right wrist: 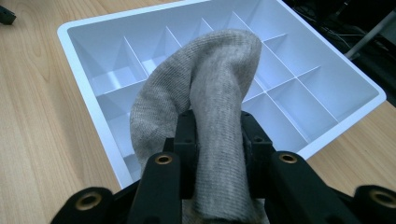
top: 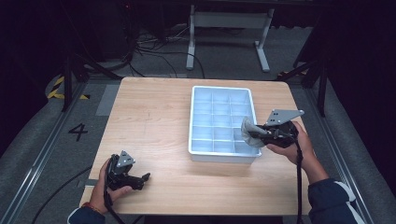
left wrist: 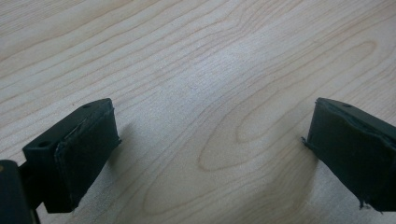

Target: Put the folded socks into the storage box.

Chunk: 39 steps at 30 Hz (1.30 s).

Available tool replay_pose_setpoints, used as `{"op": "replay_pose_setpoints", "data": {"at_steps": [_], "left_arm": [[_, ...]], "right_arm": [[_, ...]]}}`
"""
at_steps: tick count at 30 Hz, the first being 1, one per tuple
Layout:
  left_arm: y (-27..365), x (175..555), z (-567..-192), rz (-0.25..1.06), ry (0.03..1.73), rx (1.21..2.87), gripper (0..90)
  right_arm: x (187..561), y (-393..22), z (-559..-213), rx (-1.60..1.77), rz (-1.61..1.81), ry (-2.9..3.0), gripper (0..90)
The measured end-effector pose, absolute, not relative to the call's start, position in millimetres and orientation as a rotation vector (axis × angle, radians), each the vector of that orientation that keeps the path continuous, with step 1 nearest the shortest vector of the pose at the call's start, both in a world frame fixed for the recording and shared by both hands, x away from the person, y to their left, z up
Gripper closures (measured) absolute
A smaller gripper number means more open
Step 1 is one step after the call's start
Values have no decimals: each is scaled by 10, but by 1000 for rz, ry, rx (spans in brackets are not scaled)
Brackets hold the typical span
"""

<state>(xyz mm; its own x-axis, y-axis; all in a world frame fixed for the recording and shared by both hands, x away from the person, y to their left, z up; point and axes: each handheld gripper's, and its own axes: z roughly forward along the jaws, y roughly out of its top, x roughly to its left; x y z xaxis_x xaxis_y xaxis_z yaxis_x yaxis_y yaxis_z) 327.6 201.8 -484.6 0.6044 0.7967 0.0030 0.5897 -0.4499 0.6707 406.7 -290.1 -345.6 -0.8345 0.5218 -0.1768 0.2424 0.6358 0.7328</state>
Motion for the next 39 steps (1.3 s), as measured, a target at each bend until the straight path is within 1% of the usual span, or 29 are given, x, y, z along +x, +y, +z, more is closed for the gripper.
{"op": "replay_pose_setpoints", "data": {"at_steps": [22,39], "left_arm": [[2018,3275,-4846,423,1089,2196,23],[2017,3272,-4846,420,1092,2195,24]], "right_arm": [[4357,-2690,-3671,604,858,2559,736],[4572,-2485,-3897,560,584,2674,735]]}}
